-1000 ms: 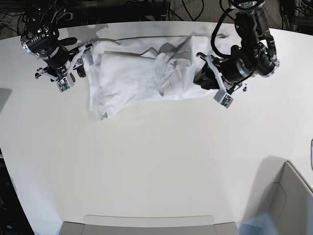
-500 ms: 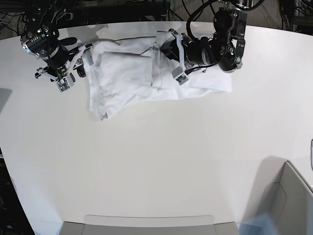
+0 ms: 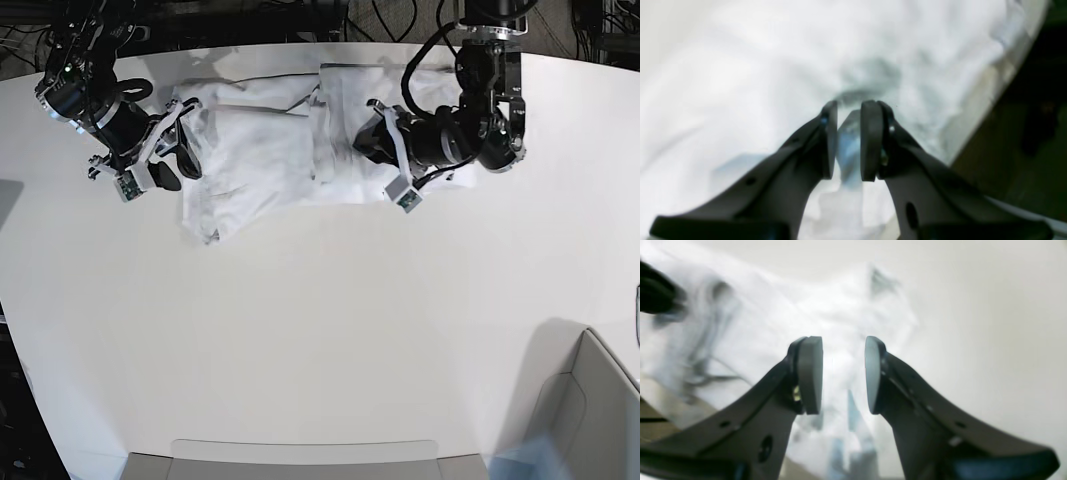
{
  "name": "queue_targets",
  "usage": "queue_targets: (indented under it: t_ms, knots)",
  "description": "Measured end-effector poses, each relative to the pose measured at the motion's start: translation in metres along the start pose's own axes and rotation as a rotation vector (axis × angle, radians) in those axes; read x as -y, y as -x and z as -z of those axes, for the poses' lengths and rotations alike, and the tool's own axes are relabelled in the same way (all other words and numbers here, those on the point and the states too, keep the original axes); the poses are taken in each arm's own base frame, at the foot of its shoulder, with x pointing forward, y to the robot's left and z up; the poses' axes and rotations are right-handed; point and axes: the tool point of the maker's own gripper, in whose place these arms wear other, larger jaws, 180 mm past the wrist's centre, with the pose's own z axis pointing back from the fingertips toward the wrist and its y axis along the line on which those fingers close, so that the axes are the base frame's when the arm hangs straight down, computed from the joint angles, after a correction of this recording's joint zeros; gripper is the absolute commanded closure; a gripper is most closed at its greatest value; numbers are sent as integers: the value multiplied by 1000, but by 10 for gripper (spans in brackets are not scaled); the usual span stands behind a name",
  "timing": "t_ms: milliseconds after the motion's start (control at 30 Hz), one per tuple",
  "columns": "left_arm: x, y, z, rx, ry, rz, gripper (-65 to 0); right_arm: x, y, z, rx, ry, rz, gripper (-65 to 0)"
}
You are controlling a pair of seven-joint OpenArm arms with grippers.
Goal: Fold the T-shirt properly
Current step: 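Open the left gripper and press the folded layer flat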
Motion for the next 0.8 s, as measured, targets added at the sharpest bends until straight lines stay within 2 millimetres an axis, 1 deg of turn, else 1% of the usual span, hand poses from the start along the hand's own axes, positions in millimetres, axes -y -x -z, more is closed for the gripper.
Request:
queue_targets:
  t_ms: [67, 100, 167, 233, 300, 400, 433, 500, 533, 600, 667, 767, 800]
  knots:
    - [-8, 4, -6, -2, -22, -13, -122, -10, -11, -2, 61, -61, 24, -217]
    - [-11, 6, -7, -10, -28, -11, -122, -13, -13, -3, 67, -86, 30, -217]
    - [-17, 9, -12, -15, -43, -14, -122, -16, -14, -4, 70, -125, 47, -217]
    - [-22, 8, -20, -14, -71, 2, -122, -16, -11, -1, 83, -167, 111, -217]
    - [-20, -1, -32, 15, -103, 44, -124, -3, -3, 2, 93, -169, 193, -217]
    - [-7, -18, -47, 69, -131, 122, -125, 27, 21, 5, 73, -119, 314, -217]
    - [-3, -24, -51, 86, -135, 143, -125, 33, 29, 6, 61, -112, 341, -217]
    - [4, -36, -55, 126, -132, 170, -125, 36, 40, 8, 39, -112, 376, -218]
    - [4, -36, -56, 127, -134, 172, -125, 36, 43, 10, 34, -121, 388, -218]
    - [1, -32, -55, 107, -144, 169, -125, 39, 47, 14, 32, -124, 415, -218]
    - [1, -31, -55, 107, -142, 167, -125, 45, 57, 18, 16, -128, 453, -221]
    - [2, -32, -54, 112, -138, 165, -125, 60, 76, 21, -37, -119, 496, -269]
    - [2, -32, -54, 111, -139, 165, -125, 63, 79, 23, -43, -119, 512, -289]
